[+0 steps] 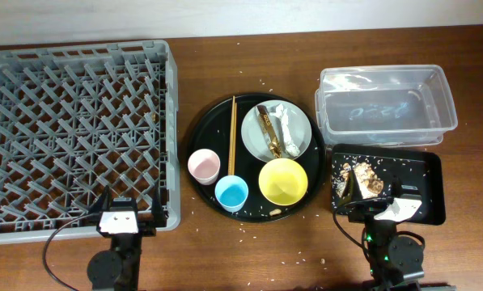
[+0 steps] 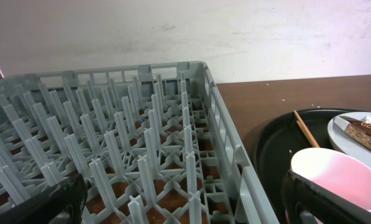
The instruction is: Sort waste into correct bins and load items into the dishwasher rack
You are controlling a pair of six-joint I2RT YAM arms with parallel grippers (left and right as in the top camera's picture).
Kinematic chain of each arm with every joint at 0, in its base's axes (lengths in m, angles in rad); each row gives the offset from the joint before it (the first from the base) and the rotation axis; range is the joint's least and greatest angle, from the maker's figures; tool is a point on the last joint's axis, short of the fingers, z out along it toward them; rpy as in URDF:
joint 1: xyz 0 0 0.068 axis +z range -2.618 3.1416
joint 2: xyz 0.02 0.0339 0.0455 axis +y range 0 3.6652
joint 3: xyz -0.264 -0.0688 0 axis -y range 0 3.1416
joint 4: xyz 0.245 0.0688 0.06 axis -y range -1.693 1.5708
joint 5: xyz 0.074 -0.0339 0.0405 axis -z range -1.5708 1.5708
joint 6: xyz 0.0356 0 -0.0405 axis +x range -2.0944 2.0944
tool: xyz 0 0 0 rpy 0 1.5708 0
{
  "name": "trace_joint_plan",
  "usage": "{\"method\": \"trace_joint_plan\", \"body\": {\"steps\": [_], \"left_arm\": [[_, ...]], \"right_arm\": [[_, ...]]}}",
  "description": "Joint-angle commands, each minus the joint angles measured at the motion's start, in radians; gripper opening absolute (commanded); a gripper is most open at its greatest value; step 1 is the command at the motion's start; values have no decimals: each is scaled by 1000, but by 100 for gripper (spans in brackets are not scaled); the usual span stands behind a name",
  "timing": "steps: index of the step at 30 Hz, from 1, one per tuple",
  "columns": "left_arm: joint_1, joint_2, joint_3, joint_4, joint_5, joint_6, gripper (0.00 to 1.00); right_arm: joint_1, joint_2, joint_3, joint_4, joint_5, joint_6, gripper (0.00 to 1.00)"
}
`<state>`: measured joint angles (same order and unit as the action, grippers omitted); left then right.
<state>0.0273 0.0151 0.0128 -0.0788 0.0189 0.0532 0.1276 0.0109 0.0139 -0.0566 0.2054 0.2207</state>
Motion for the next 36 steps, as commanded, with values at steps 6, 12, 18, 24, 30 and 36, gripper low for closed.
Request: {"method": "trace_joint_plan", "body": {"steps": [6,12,18,24,30,36], "left_arm": [[-3,3,-3,-4,10,12,100],[-3,3,-3,-4,10,12,100],[-3,3,-3,-4,10,12,100],[-3,3,-3,-4,10,12,100],[-3,3,-3,21,11,12,100],[-3,3,-2,218,304,12,100]], "right_arm": [[-4,-7,-8,-2,9,-4,98],[-4,-7,-8,-2,9,-4,98],[-4,-7,-8,-3,9,-4,98],[-4,-7,-8,-2,9,-4,98],[-4,-7,-8,-2,8,-3,99],[-4,-7,-3,28,-346,4,98]]}}
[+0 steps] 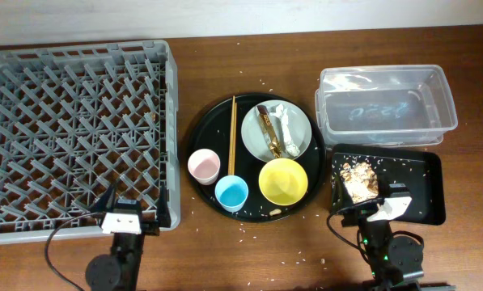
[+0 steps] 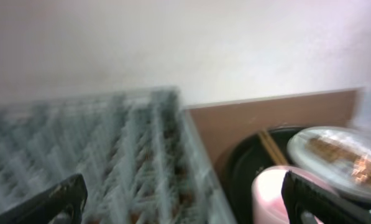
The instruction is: Sort waste into correct bins and load items into the dishwasher rack
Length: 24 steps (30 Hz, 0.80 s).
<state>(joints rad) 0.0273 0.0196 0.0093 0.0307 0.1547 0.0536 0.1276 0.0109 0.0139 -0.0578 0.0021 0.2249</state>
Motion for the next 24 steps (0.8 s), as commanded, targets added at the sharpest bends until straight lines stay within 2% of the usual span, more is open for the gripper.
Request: {"method": "trace_joint_plan", "body": {"steps": [1,3,5,8,11,13,15,19,22,24], "left_arm": [[-3,-1,18,186,167,11,100],[-3,6,117,185,167,-18,100],[-3,61,258,97,132,-18,100],[-3,292,550,-152,143,-19,100],[-3,549,808,-388,230,-19,100],[-3,665,916,-481,247,-18,100],[-3,760,972,-523,251,-18,100],[-3,843,974,-524,264,-19,100],[-3,831,974,-523,383,-19,100],[-3,833,974,-513,456,-19,100]], "right_arm": [[-4,-7,36,35,-187,0,98],[-4,15,142,5,-190,0,98],[-4,108,319,-111,-190,0,98],[-4,364,603,-304,-195,0,99],[-4,658,887,-521,-237,-1,98],[-4,810,1011,-606,-292,0,99],[-4,933,1086,-620,-436,0,98],[-4,1103,1101,-616,-683,0,99],[-4,1185,1126,-690,-661,-1,99],[0,1242,1212,-830,-546,-52,98]]}}
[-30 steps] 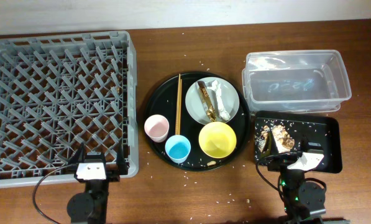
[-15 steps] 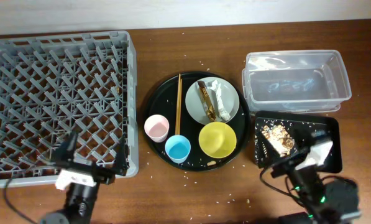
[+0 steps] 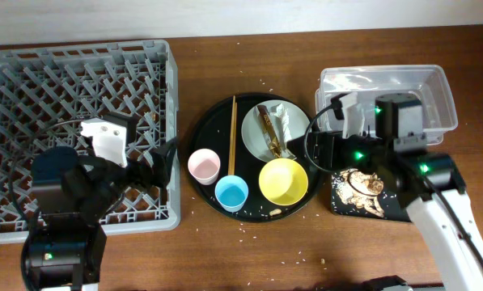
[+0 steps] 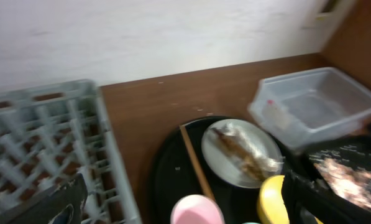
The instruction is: Sort waste into correct bins and load items into the dishwasher rack
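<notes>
The grey dishwasher rack (image 3: 79, 97) fills the left of the table. A round black tray (image 3: 205, 133) holds a pink cup (image 3: 203, 166), a blue cup (image 3: 231, 192), a yellow bowl (image 3: 283, 180), a wooden chopstick (image 3: 233, 133) and a grey plate (image 3: 294, 129) with wrappers on it. My left gripper (image 3: 148, 166) hangs open over the rack's front right corner, with nothing between its fingers. The left wrist view shows the pink cup (image 4: 197, 210) below and the plate (image 4: 241, 149) beyond. My right gripper (image 3: 320, 149) hovers by the plate's right edge; its jaws are hard to read.
A clear plastic bin (image 3: 411, 93) stands at the back right. In front of it lies a black tray (image 3: 362, 186) with food scraps, partly under the right arm. Rice grains are scattered on the wooden table (image 3: 249, 242).
Both arms were low at the table's front edge. Now the left gripper is over the rack's right front corner and the right gripper is by the plate, its arm above the scrap tray.
At first both arms sat low at the front edge, the left wrist camera facing the rack. Then they had barely shifted and the left wrist view was blurred. Now both are up over the table near the round tray. The dishes have not moved.
</notes>
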You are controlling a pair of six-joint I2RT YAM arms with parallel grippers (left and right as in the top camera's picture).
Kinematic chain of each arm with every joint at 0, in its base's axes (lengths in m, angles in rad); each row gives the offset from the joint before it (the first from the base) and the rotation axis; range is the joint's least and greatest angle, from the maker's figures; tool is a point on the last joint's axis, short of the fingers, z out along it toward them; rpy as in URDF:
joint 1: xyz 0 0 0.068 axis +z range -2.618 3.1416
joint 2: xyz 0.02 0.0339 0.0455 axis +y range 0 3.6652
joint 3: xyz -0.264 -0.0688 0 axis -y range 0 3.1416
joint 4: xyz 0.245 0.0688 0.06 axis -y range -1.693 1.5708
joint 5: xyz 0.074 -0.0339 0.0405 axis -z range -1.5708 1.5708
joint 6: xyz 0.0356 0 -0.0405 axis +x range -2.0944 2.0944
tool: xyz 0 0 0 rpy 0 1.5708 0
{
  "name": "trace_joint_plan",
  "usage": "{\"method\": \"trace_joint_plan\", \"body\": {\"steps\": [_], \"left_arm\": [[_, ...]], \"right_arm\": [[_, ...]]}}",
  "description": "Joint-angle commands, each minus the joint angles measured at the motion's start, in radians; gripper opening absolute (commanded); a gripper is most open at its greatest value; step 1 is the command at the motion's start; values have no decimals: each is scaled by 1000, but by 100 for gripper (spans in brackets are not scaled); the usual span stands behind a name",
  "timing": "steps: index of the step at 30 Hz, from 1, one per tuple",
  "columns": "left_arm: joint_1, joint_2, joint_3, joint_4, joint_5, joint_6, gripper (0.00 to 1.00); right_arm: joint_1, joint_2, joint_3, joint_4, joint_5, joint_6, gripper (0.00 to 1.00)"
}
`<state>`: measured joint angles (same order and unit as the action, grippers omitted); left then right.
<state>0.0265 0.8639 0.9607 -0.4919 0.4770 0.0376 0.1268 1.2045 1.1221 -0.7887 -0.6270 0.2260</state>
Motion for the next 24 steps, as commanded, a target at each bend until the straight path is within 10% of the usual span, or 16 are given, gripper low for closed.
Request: {"method": "trace_joint_plan", "body": {"steps": [1,9,12,18,21,24], "left_arm": [[-3,1,22,10,130,-3,100],[-98,95,30,-192,-79,-3,100],[-98,97,29,-202,-78,-3,100],[-98,97,29,-202,-78,-3,100],[-98,97,29,-202,-78,-3,100],[-98,97,29,-202,-78,-3,100]], "right_arm": [[23,83,176,-190,174,-72,98],[311,367,341,-220,544,-47,98],[311,531,341,-104,557,-1,71],[310,800,341,61,640,-5,64],[309,834,345,65,571,-12,10],[280,712,395,26,571,-11,4]]}}
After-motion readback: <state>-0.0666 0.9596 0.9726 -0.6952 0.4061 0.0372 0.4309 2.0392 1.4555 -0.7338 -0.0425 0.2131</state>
